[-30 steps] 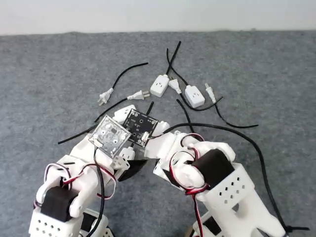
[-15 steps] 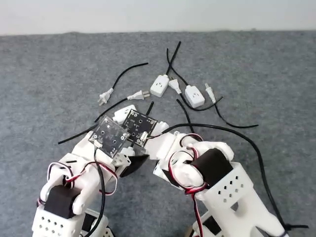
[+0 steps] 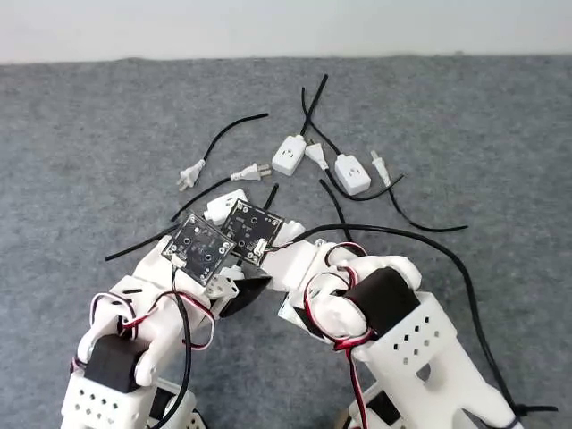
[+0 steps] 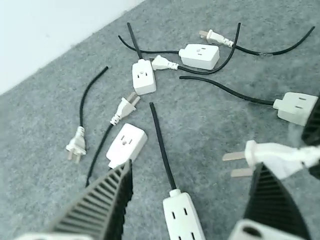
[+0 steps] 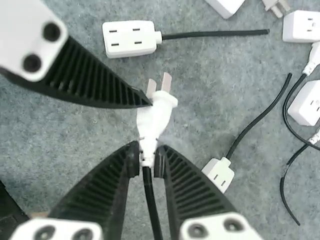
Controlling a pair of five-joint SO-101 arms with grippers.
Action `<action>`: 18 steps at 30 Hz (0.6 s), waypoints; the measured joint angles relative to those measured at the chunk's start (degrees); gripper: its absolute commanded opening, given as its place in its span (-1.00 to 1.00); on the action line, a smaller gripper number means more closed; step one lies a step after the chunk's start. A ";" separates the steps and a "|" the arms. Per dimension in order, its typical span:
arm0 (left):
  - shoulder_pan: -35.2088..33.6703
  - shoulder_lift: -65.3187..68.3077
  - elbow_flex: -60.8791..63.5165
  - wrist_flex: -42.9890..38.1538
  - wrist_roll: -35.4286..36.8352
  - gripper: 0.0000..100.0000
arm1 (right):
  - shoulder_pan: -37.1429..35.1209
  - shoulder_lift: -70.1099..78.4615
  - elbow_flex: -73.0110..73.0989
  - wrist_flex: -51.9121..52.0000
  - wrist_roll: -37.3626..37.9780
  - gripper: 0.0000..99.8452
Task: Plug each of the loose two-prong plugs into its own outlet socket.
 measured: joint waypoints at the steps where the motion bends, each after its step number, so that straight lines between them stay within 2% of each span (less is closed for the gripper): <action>1: -0.26 0.00 -0.26 0.00 0.00 -0.27 | 0.00 0.00 0.00 0.00 0.00 -0.98; 12: -9.58 0.62 -0.35 -2.99 8.09 -0.27 | -2.02 -0.35 -0.26 -4.48 -1.93 -0.98; 18: -10.29 0.97 -0.35 -3.34 8.53 -0.27 | -2.37 -0.44 -0.26 -4.48 -2.11 -0.98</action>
